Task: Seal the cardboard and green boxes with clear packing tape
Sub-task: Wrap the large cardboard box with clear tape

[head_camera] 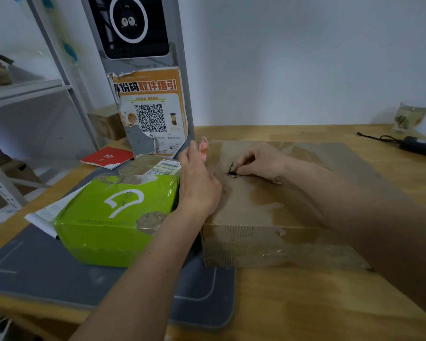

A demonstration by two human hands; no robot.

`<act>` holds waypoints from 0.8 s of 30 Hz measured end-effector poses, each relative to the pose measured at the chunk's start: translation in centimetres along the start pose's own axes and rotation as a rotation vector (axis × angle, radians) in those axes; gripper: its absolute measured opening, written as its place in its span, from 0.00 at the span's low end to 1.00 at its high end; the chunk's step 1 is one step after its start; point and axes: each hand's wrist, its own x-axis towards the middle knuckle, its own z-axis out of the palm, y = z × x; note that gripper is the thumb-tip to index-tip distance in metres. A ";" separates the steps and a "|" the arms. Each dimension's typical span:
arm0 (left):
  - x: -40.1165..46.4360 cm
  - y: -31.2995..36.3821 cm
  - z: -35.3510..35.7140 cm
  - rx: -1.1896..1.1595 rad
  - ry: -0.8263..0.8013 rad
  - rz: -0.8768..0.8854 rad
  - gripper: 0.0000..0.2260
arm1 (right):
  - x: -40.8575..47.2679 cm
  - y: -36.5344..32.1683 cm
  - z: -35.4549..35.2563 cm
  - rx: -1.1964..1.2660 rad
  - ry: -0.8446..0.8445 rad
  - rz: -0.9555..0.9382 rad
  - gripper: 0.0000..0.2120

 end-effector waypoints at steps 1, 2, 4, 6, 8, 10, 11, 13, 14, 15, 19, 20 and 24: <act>-0.1 0.0 0.0 0.001 0.000 0.000 0.32 | 0.0 0.0 0.1 -0.002 0.002 -0.001 0.06; -0.1 0.1 -0.1 -0.002 0.001 0.002 0.32 | 0.1 0.0 0.3 -0.052 0.011 -0.011 0.05; -0.1 0.1 -0.1 -0.009 0.002 0.009 0.32 | 0.3 -0.7 0.4 -0.269 0.031 -0.047 0.08; -0.1 0.1 -0.1 -0.005 0.003 0.009 0.32 | 0.7 -1.7 0.0 -0.475 0.019 -0.036 0.12; 0.0 0.1 0.0 0.000 0.002 0.004 0.32 | 1.1 -2.7 -0.1 -0.613 -0.028 0.016 0.19; 0.0 0.1 -0.1 0.004 0.000 0.005 0.32 | 1.5 -3.5 0.2 -0.705 -0.059 0.073 0.20; 0.0 0.1 -0.1 0.008 0.000 0.008 0.32 | 1.6 -3.8 0.4 -0.733 -0.071 0.092 0.20; 0.0 0.0 -0.2 0.013 0.001 0.011 0.32 | 1.6 -4.6 0.6 -0.772 -0.106 0.111 0.20; -0.1 0.0 -0.2 0.011 0.000 0.013 0.32 | 1.5 -5.0 0.5 -0.787 -0.122 0.115 0.20; -0.1 0.1 -0.2 0.004 -0.001 0.017 0.31 | 1.4 -5.4 0.4 -0.802 -0.133 0.117 0.20; -0.2 0.2 -0.2 -0.027 0.008 0.038 0.30 | 1.0 -6.0 0.1 -0.883 -0.139 0.076 0.18; -0.2 0.1 -0.2 -0.031 0.008 0.042 0.30 | 1.1 -5.9 0.1 -0.890 -0.140 0.070 0.18; -0.1 0.0 -0.1 -0.031 0.006 0.044 0.31 | 1.6 -5.5 0.0 -0.875 -0.158 0.085 0.17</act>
